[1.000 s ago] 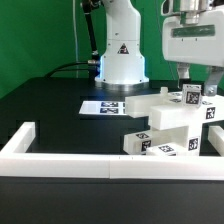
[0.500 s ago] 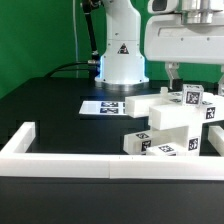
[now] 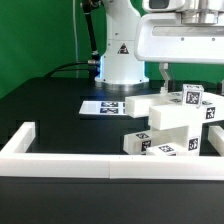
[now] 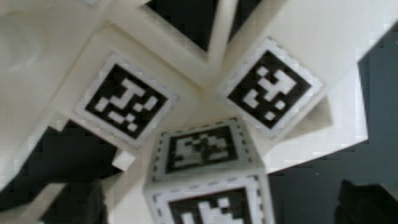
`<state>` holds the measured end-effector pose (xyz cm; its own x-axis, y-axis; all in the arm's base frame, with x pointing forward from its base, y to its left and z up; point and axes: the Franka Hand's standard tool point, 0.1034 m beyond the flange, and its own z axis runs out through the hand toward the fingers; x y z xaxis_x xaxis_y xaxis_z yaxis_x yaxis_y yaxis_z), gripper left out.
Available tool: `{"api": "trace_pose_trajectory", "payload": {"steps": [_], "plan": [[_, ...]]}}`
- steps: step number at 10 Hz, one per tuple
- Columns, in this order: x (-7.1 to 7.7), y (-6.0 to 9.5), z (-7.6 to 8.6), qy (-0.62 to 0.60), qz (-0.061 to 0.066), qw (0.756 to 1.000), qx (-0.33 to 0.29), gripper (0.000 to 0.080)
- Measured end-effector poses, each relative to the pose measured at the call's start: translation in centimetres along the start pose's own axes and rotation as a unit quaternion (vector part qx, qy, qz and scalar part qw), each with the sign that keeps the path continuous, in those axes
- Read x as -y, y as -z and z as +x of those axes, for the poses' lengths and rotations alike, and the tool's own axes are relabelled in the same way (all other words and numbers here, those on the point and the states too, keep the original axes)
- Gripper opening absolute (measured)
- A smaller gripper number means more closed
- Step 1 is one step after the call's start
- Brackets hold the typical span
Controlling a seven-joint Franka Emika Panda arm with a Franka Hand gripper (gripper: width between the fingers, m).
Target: Assemble chair
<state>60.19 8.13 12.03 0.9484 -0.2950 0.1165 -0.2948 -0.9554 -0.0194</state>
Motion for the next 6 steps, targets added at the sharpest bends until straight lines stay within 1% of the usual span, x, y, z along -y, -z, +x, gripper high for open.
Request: {"api": "trace_pose_trajectory", "payload": {"steps": [2,3,4,5,6], "plan": [[-0.04,-0.01,0.01,0.016,-0.001,1.0,0.0,0.0649],[-0.04,-0.01,0.01,0.016,-0.001,1.0,0.0,0.0533],[-0.04,-0.01,0.01,0.016,-0.001,1.0,0.0,0.0398],[-0.05,0.0,0.02,0.016,-0.001,1.0,0.0,0.0398],[-0.06,0.0,0.02,0.016,-0.001,1.0,0.0,0.0284]]}}
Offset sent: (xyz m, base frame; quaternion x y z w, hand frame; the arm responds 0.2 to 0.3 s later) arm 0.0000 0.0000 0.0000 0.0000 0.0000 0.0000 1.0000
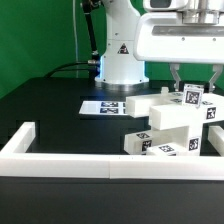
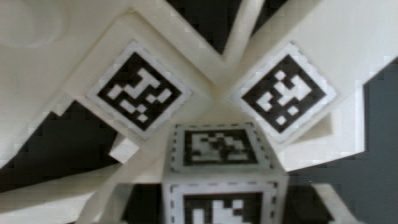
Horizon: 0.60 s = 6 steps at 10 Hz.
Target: Assemble chair
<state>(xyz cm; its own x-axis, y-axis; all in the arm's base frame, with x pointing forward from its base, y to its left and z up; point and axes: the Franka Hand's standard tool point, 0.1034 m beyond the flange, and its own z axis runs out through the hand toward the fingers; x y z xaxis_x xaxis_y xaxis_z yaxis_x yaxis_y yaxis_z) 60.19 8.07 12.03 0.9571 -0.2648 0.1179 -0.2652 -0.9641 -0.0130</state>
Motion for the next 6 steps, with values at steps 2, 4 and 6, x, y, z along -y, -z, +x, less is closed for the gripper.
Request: {"api": "trace_pose_trajectory", "payload": {"steps": [2,4,6], "plan": [[0.0,0.0,0.0,-0.012,0.0,1.0,0.0,0.0284],[0.01,-0.01,-0.01,-0.041,0.001,0.999,0.0,0.0284],[0.02,-0.02,-0.02,-0.11,0.001,0.994,0.001,0.0284]]}}
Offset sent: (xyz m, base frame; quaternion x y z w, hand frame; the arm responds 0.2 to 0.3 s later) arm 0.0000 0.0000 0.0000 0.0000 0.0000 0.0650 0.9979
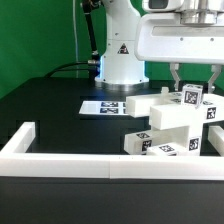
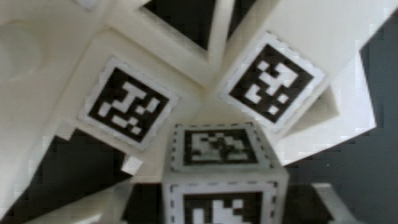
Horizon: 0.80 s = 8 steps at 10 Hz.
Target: Assemble chair
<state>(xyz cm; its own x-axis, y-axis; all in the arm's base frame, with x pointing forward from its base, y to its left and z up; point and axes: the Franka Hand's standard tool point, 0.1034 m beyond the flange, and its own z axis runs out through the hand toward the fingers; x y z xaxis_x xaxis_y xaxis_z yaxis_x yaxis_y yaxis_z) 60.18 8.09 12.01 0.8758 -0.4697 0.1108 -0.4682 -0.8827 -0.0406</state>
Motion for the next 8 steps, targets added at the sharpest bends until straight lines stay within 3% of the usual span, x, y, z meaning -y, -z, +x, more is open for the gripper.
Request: {"api": "trace_pose_trajectory", "payload": {"steps": [3,8], "plan": [[-0.02,0.0,0.01,-0.131,0.0,0.991,0.0,0.0284],[-0.03,0.0,0.05,-0.32,0.006,0.947,0.005,0.0284]]}}
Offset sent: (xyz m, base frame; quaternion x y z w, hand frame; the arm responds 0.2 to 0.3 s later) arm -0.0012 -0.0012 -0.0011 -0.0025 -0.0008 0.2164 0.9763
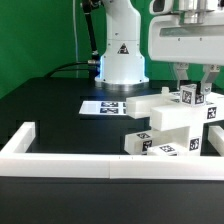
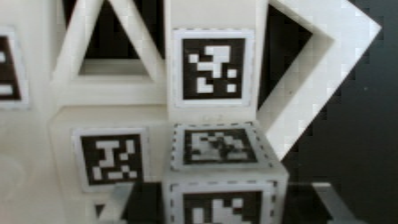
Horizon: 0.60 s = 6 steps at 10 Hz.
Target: Assemble chair
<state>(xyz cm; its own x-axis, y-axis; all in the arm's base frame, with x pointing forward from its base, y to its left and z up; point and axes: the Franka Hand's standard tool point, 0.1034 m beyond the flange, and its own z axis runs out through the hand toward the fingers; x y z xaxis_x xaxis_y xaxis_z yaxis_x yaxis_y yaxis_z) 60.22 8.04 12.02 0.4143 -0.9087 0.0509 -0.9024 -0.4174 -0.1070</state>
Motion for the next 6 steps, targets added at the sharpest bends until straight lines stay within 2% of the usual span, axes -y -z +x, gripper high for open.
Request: {"api": "trace_pose_trajectory", "payload": {"steps": [4,6], "plan": [[0.13,0.0,-0.06,-0.134,0.005,0.991,0.006,0.0285],[0.2,0.0,-0.24,-0.215,0.006,0.976,0.01,0.0285]]}}
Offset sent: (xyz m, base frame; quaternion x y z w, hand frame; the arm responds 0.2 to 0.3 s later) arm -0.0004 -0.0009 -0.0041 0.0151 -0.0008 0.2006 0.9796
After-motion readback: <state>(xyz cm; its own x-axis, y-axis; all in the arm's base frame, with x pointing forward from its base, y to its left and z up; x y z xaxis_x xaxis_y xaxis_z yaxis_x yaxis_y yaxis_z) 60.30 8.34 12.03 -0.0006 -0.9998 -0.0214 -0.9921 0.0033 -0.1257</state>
